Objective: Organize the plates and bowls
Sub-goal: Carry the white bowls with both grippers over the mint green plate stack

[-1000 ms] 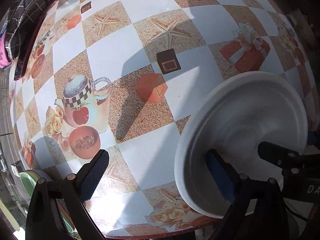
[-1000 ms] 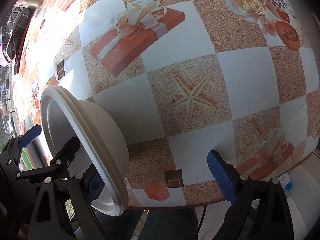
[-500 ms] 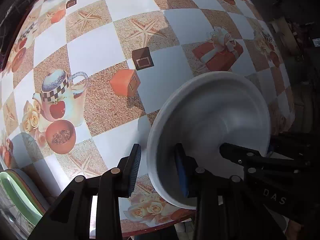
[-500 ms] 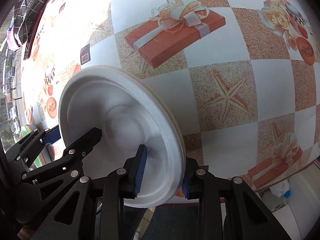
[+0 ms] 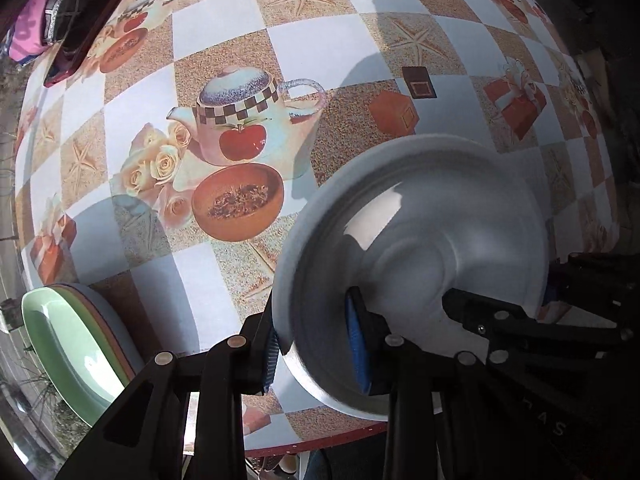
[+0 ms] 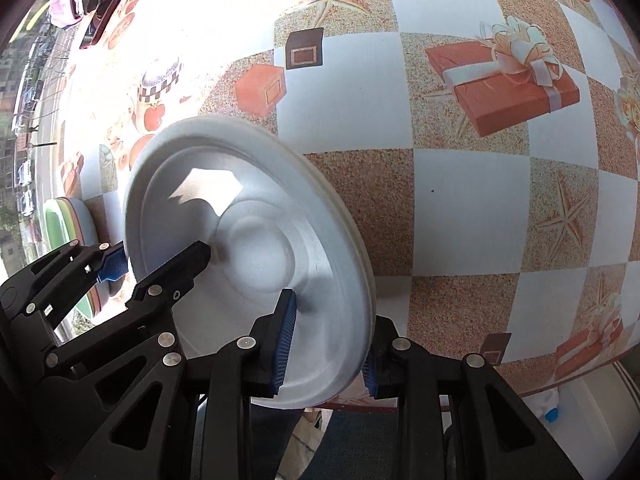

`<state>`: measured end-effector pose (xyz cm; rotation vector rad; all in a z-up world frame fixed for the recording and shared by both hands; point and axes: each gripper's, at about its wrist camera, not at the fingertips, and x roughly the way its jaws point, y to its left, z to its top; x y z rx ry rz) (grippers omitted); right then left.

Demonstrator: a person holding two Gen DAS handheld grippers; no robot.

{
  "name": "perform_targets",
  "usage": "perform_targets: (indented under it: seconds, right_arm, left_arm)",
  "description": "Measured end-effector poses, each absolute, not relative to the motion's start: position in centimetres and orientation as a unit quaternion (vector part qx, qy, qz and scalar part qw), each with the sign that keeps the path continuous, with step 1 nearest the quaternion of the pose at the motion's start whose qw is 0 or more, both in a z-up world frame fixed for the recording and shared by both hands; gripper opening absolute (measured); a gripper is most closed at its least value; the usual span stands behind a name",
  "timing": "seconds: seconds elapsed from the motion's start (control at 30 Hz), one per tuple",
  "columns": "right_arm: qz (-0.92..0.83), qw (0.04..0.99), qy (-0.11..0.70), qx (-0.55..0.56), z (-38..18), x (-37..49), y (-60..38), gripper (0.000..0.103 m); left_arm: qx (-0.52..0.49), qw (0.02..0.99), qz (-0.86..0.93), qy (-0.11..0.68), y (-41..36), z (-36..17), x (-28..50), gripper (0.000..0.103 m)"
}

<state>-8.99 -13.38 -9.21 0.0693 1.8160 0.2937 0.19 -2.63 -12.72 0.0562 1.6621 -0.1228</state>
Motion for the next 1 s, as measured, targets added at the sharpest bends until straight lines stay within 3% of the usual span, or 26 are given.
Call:
perform_targets:
  seconds: [0.3, 1.0]
  right_arm:
    - [0.168, 0.597, 0.784, -0.041, -9.6, -8.1, -5.3, 0.032]
    - [0.145, 0.571, 0.807, -0.046, -10.5, -5.8, -2.5, 0.032]
  left_arm:
    - [-0.034, 0.675, -0.013, 0.737, 3.7, -12.8, -2.1, 0.033]
    - [-0.043, 0.689, -0.033, 0.723, 5.8, -11.0, -5.6, 0.032]
